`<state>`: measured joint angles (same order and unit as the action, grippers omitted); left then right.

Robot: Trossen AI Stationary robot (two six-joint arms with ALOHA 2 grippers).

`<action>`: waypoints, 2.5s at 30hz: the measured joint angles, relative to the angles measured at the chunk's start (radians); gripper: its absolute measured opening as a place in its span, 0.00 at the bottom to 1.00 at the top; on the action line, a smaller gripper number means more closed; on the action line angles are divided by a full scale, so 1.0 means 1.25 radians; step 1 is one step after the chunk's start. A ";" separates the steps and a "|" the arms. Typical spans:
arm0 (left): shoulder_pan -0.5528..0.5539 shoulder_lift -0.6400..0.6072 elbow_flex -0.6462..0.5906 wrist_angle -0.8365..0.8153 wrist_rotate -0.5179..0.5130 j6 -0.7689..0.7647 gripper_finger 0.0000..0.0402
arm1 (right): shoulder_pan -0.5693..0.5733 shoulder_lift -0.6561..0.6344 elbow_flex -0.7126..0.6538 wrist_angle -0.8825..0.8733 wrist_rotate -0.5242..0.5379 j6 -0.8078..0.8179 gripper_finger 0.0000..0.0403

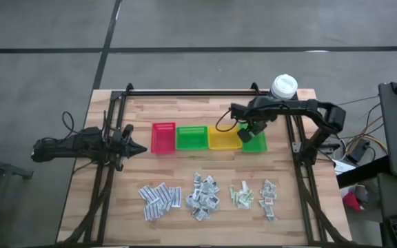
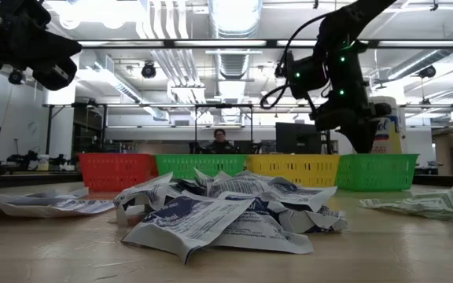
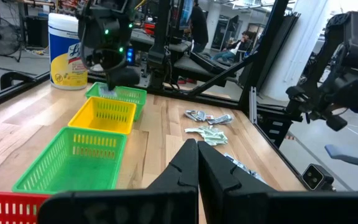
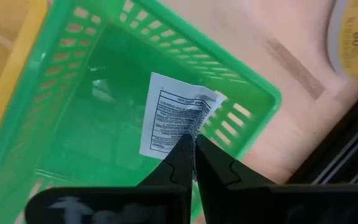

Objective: Pick & Place First Aid Supplies
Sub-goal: Put the blue alcohol pad into the right green bin

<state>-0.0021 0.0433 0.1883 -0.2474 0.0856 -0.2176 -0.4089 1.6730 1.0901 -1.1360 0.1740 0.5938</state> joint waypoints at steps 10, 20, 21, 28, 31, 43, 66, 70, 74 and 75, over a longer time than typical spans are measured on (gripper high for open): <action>0.000 0.000 0.000 0.000 0.000 0.000 0.00 | 0.008 0.032 0.000 0.014 -0.001 -0.004 0.02; 0.000 0.000 0.000 0.000 0.000 0.000 0.00 | 0.010 0.031 0.000 0.018 -0.002 -0.015 0.02; 0.000 0.000 0.000 0.000 0.000 0.000 0.00 | 0.010 0.031 0.000 0.018 -0.002 -0.015 0.02; 0.000 0.000 0.000 0.000 0.000 0.000 0.00 | 0.011 0.031 0.000 0.020 -0.019 -0.035 0.02; 0.000 0.000 0.000 0.000 0.000 0.000 0.00 | 0.011 0.031 0.000 0.021 -0.021 -0.039 0.02; 0.000 0.000 0.000 0.000 0.000 0.001 0.00 | 0.011 0.031 0.000 0.026 -0.021 -0.060 0.14; 0.000 0.000 0.000 0.000 0.000 0.001 0.00 | 0.195 -0.083 0.084 0.014 -0.124 -0.070 0.15; 0.000 0.000 0.000 0.000 0.000 0.000 0.00 | 0.260 -0.110 0.090 0.024 -0.123 -0.060 0.14; 0.000 0.000 0.000 0.000 0.000 0.000 0.00 | 0.320 -0.129 0.088 0.063 -0.122 -0.075 0.13; 0.000 0.000 0.000 0.000 0.000 0.000 0.00 | 0.334 -0.130 0.088 0.069 -0.122 -0.083 0.13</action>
<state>-0.0021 0.0429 0.1883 -0.2470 0.0853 -0.2172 0.0090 1.5105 1.2003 -1.0498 0.0216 0.4906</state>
